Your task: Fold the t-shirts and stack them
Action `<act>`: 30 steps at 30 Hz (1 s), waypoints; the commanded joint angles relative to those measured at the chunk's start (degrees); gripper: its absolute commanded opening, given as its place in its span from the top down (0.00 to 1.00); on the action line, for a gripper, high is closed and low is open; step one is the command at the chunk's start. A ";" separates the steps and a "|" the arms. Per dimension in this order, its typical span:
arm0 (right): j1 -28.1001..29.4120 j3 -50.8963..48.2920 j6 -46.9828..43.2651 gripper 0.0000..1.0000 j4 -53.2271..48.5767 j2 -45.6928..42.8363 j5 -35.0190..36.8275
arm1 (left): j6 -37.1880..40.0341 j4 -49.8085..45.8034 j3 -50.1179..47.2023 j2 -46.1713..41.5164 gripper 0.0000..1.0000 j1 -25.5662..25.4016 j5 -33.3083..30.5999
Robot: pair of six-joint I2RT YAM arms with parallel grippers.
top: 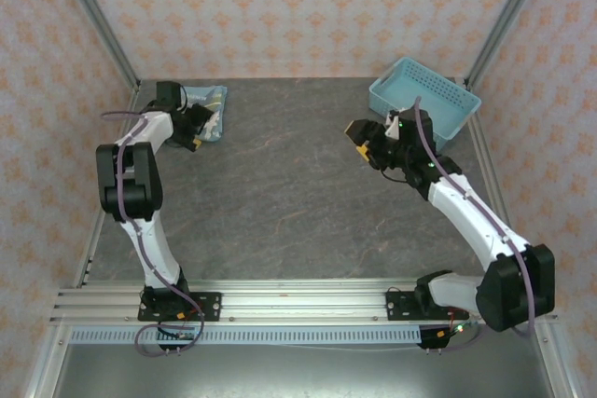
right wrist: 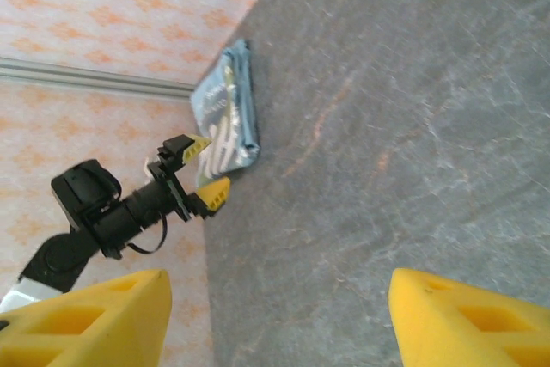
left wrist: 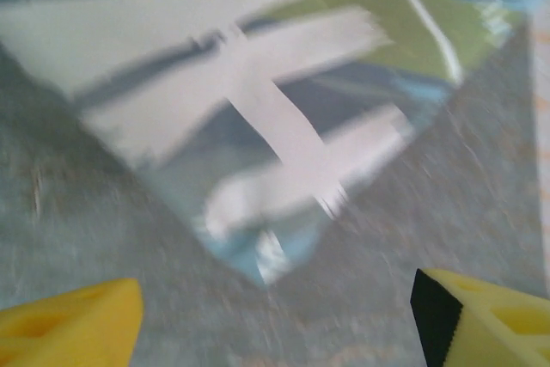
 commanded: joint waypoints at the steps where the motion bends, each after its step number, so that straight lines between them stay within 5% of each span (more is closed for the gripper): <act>1: 0.25 -0.15 0.99 0.30 4.58 -3.72 1.87 | -0.15 -0.07 -3.06 -9.14 0.00 -0.08 0.51; 3: 0.28 0.46 0.82 0.20 2.29 -4.87 3.47 | 1.18 -2.02 -5.01 -13.68 0.00 -0.33 -0.06; 4: 0.32 1.05 0.44 0.01 0.16 -5.66 5.27 | 2.24 -3.82 -5.86 -16.14 0.00 -0.78 -1.14; 14: -0.56 5.91 -11.45 0.01 -25.40 -14.47 29.18 | 9.34 -20.62 -16.61 -39.89 0.00 -5.87 -24.27; 19: -0.68 6.93 -12.23 0.01 -36.03 -14.28 53.70 | 5.50 -22.72 -25.84 -55.32 0.00 -14.08 -53.78; 24: -0.79 -14.32 -37.18 0.01 -5.89 -20.78 61.31 | 22.16 3.66 -47.83 -65.71 0.00 -15.38 -62.94; 27: -2.00 -26.97 -46.57 0.01 12.00 -21.70 61.95 | 39.86 18.50 -55.18 -64.65 0.00 -15.40 -53.57; 30: -5.23 -30.71 -45.51 0.01 16.74 -16.36 58.54 | 43.26 30.59 -59.23 -59.42 0.00 -15.25 -50.50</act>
